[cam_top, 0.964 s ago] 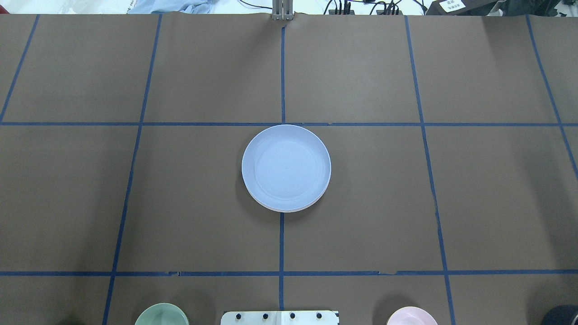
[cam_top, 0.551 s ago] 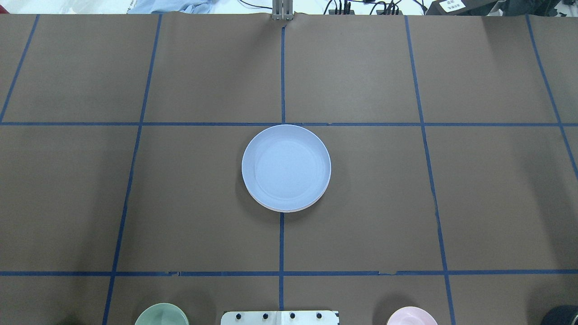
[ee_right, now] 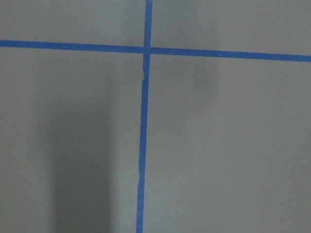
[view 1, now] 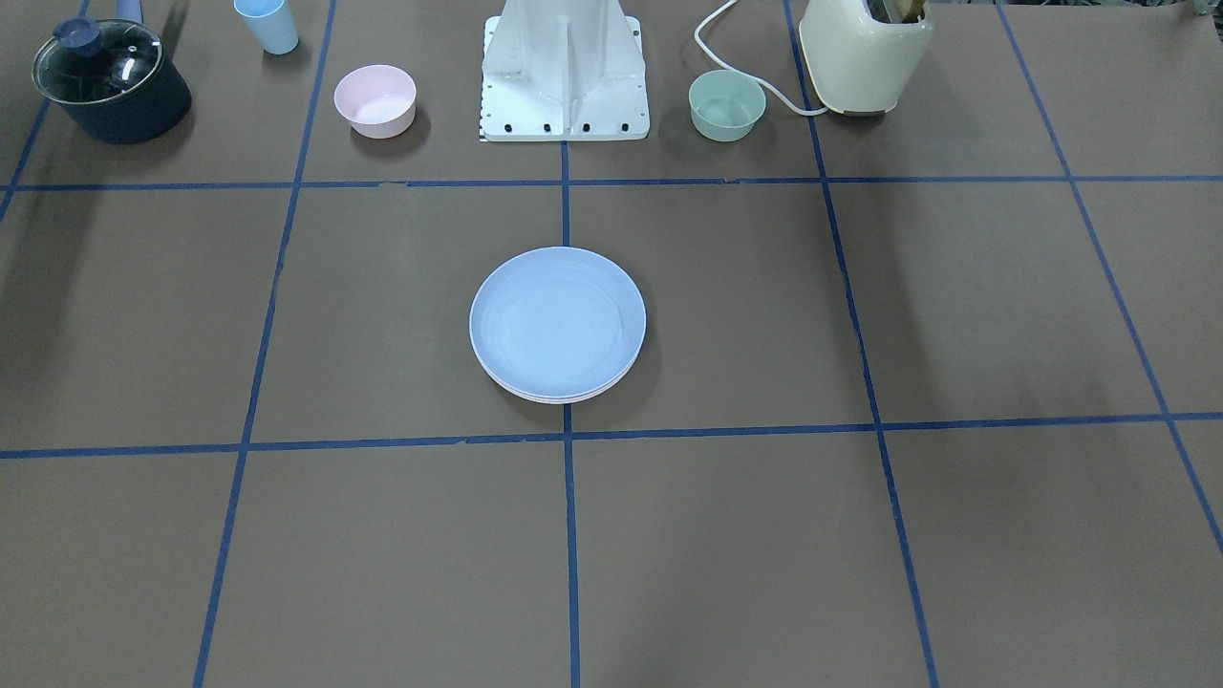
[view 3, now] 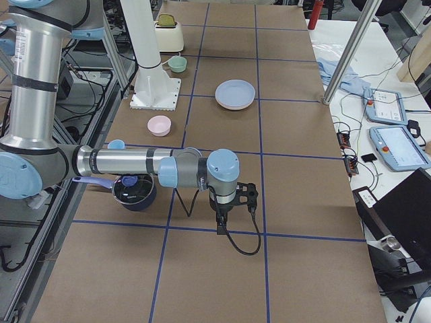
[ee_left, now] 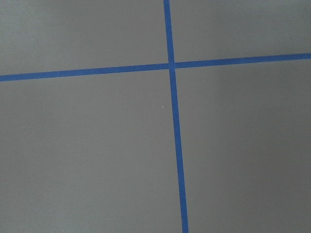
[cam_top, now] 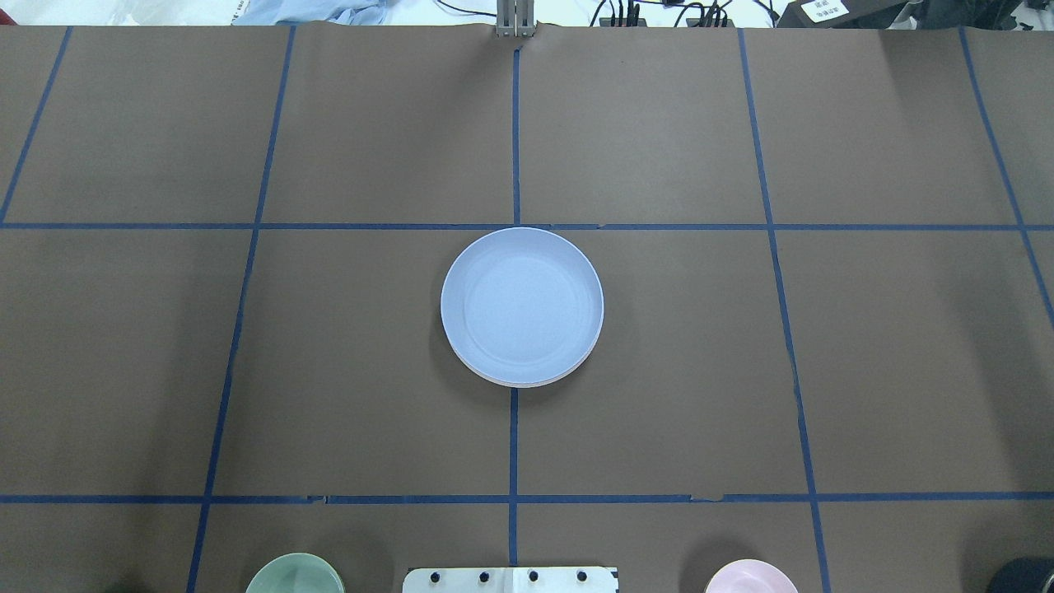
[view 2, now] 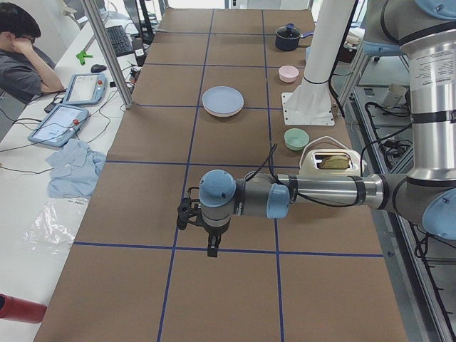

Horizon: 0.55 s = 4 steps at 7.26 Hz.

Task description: Stack three plates with pink and blue

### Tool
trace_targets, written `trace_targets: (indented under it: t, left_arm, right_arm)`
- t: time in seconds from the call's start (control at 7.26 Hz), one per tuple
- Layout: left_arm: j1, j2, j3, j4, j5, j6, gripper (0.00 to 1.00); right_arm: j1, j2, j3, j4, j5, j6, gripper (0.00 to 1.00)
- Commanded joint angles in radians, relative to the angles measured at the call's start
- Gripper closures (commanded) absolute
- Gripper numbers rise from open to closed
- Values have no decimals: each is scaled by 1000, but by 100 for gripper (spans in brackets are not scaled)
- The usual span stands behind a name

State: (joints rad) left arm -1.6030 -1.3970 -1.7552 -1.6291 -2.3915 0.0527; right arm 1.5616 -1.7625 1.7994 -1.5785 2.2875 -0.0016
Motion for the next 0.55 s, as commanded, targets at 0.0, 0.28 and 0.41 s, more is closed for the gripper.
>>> trace_targets:
  t: [0.0, 0.28, 0.41]
  left_arm:
    - [0, 1, 11, 2, 2, -1, 0]
    - [0, 0, 31, 0, 0, -1, 0]
    - [0, 0, 43, 0, 0, 1, 0]
  right_arm:
    - [0, -3, 0, 2, 1, -1, 0]
    - [0, -3, 0, 0, 3, -2, 0]
    - [0, -3, -2, 0, 3, 0, 0]
